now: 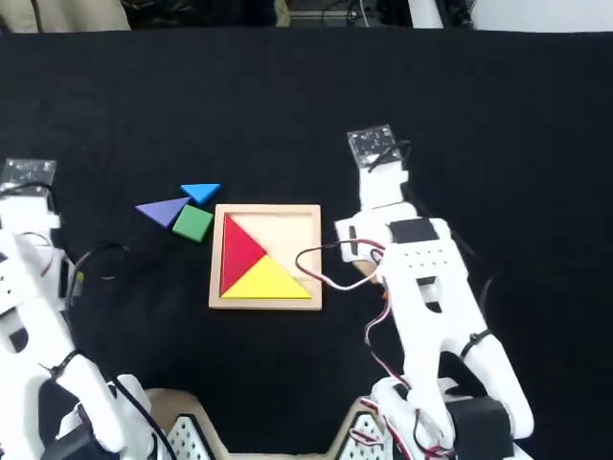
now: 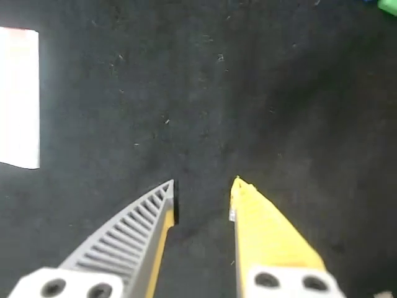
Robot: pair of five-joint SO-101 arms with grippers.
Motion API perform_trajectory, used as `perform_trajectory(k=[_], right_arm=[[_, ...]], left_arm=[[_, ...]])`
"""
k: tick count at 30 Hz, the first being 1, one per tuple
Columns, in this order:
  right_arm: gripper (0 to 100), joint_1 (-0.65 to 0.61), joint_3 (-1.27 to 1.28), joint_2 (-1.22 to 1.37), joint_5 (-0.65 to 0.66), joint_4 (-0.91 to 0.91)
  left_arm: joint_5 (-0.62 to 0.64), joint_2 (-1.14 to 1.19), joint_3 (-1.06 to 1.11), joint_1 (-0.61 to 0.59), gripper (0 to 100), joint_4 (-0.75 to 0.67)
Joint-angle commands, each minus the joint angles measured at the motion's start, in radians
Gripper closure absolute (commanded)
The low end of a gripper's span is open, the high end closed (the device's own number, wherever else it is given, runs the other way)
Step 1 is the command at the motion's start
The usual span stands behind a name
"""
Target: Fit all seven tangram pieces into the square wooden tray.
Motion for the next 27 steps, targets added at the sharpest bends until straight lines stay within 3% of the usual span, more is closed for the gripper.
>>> perform_trajectory(k=[1, 7, 10, 14, 19, 27], right_arm=[[98.6, -0.006, -0.008, -0.038, -0.009, -0.009], [97.1, 0.101, -0.012, -0.039, -0.017, -0.011], [90.0, 0.117, -0.004, -0.033, -0.017, -0.015], [85.3, 0.147, 0.021, -0.033, -0.015, -0.031], [91.0, 0.153, 0.116, -0.035, -0.017, -0.203], [98.6, 0.19, 0.183, -0.035, -0.015, -0.324]], left_arm=[[0.21, -0.025, 0.145, 0.145, 84, -0.183], [0.582, -0.017, 0.28, 0.524, 84, -0.446], [0.684, -0.023, 0.36, 0.625, 84, -0.611], [0.694, -0.018, 0.426, 0.653, 84, -0.766], [0.697, -0.026, 0.559, 0.657, 84, -0.922], [0.697, -0.028, 0.575, 0.647, 85, -0.936]])
